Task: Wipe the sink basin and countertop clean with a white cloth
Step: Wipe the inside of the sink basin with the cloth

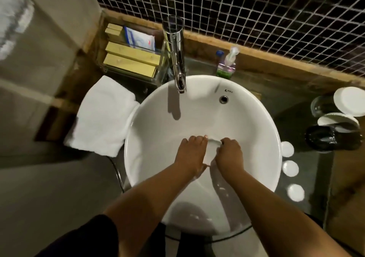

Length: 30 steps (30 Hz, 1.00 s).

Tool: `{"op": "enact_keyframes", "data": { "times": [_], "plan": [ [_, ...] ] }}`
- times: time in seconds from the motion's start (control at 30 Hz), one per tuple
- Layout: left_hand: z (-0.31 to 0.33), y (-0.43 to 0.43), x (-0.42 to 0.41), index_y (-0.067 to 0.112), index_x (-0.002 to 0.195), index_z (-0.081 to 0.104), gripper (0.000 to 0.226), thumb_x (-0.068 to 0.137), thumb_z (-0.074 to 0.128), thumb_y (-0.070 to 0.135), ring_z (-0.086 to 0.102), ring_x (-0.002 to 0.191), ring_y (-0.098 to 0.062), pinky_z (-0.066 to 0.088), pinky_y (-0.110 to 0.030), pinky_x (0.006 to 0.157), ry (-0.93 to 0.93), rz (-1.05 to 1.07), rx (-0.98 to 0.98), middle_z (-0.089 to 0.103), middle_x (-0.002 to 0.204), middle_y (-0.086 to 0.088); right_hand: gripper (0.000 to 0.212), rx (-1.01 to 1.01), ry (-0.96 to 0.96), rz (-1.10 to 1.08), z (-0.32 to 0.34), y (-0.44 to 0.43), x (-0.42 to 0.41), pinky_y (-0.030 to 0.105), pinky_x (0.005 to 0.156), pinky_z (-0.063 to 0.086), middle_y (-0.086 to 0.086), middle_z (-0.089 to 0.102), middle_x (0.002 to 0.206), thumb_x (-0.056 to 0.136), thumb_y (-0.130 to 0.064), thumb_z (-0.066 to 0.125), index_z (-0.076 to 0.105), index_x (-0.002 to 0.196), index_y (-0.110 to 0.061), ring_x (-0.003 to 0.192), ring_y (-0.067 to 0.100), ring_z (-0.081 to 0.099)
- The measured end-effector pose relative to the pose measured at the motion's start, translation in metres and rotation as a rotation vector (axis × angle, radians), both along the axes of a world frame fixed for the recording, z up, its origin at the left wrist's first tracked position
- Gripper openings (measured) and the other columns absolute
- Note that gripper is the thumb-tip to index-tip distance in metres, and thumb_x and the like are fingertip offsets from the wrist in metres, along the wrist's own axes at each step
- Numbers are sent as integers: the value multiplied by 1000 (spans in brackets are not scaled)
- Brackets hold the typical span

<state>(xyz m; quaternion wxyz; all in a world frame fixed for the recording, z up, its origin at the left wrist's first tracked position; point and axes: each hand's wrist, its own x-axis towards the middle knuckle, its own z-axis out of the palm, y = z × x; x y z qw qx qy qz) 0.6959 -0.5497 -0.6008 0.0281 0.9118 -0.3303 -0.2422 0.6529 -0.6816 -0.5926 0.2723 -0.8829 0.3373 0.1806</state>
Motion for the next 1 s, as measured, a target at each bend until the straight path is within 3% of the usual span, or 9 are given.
{"op": "enact_keyframes", "data": {
  "times": [0.13, 0.33, 0.47, 0.67, 1.0],
  "plan": [
    [15, 7, 1, 17, 155, 17, 102, 76, 79, 39, 42, 130, -27, 36, -40, 103, 37, 24, -42, 40, 151, -4, 11, 20, -24, -6, 26, 3, 1, 34, 67, 48, 9, 65, 90, 94, -7, 57, 54, 103, -10, 74, 22, 58],
    [52, 23, 6, 18, 157, 12, 96, 81, 70, 22, 36, 136, -25, 34, -39, 105, 31, 103, -129, 30, 158, -3, 14, -4, -215, 95, 75, 14, 7, 37, 73, 55, 1, 60, 88, 96, -24, 61, 51, 102, -16, 76, 20, 61],
    [74, 31, 10, 16, 156, 17, 92, 81, 70, 26, 40, 133, -26, 39, -40, 103, -17, 150, -134, 34, 156, -5, 12, -66, -310, 203, 97, 17, 11, 29, 59, 42, -7, 50, 75, 96, -19, 56, 47, 88, -20, 64, 9, 50],
    [91, 44, 8, 19, 156, 17, 90, 83, 69, 32, 43, 130, -26, 40, -40, 101, -79, 161, -152, 36, 154, -5, 28, -128, -272, 344, 119, 21, 4, 35, 65, 44, 1, 52, 88, 85, 7, 49, 45, 93, -20, 79, 23, 49],
    [100, 56, 4, 17, 157, 17, 84, 88, 62, 30, 44, 127, -29, 40, -42, 95, -92, 169, -167, 35, 154, -8, 31, -198, -291, 453, 123, 26, 1, 43, 65, 51, 9, 58, 98, 81, 9, 53, 48, 100, -15, 82, 27, 51]
  ]
}}
